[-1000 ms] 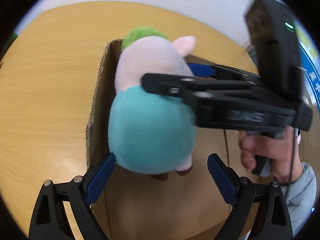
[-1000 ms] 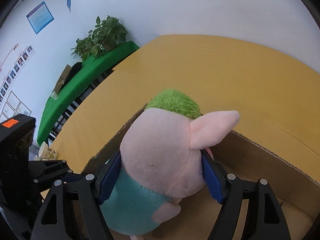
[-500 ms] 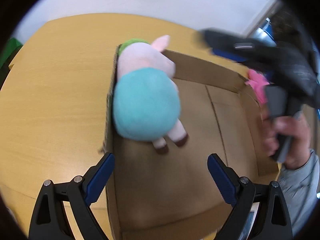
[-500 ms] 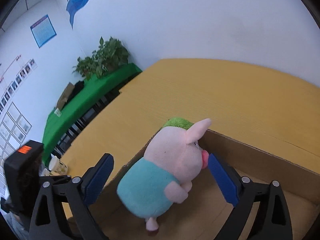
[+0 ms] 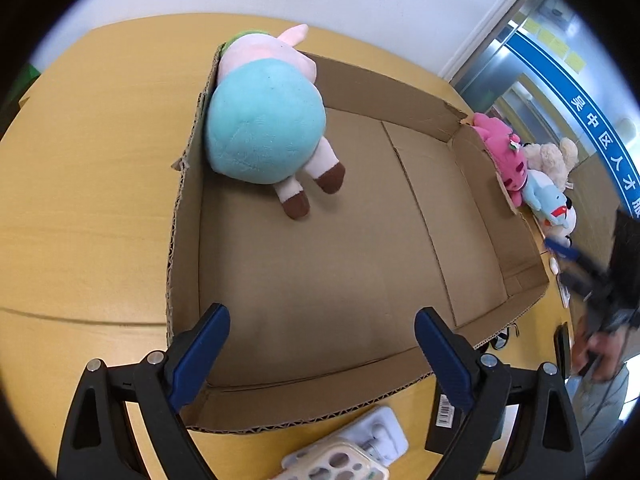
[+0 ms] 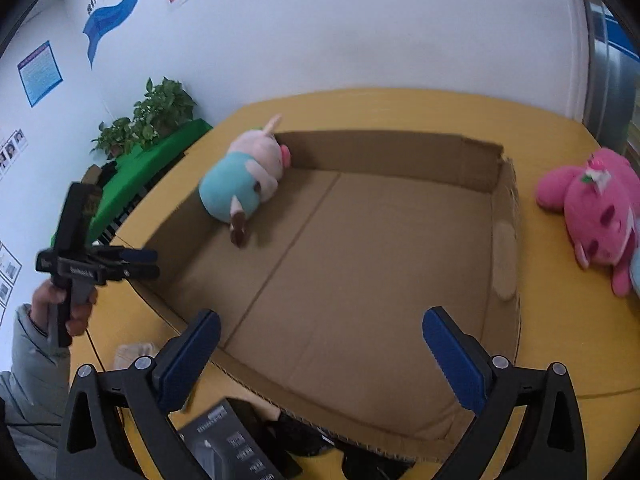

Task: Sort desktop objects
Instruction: 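Move the left gripper to the black charger box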

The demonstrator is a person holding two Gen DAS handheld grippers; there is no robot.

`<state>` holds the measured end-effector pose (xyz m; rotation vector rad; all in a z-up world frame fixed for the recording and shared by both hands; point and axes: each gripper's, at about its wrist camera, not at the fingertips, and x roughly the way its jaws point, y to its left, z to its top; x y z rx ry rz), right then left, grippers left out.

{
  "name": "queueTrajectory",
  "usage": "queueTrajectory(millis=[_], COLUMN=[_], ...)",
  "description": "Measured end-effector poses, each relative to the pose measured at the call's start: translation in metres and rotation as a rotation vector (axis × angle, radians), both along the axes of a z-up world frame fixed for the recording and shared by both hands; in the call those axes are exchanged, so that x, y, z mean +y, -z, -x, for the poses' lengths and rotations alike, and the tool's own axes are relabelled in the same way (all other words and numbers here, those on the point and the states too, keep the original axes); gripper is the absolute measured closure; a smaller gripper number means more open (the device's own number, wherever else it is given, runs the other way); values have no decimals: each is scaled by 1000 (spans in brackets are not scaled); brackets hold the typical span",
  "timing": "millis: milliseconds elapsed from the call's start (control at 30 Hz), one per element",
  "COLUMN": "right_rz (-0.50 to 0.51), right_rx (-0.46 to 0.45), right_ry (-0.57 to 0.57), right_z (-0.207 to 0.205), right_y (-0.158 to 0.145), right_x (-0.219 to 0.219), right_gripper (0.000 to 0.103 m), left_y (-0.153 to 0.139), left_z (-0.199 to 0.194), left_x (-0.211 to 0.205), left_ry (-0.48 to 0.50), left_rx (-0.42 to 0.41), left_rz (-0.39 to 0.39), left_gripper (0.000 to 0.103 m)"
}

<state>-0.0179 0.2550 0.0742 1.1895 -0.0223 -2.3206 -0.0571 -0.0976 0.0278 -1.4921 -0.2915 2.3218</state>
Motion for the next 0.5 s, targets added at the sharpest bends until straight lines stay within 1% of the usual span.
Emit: queueTrajectory(millis=[100,200,367,467,500], right_rz=[-4,-19,-8,-8,-13], right_rx=[-46,-86,-69,-58,-50], right_ry=[32,74,63,65,70], right_z=[-8,-8,-14,-18,-17], right_y=[31,53,55,55,54], right_x=[9,15,19,18,15], right_gripper=[0,1,1,1,1], left_y=[2,3,5,3,2], left_z=[-4,-5,-4,-5,-6], left_x=[2,7,12,12,11], left_ry=[-6,-12,-32,-41,-54], left_rx=[7,32,57,64,60], left_rz=[10,33,80,88,79], left_gripper=[9,9,9,9,9])
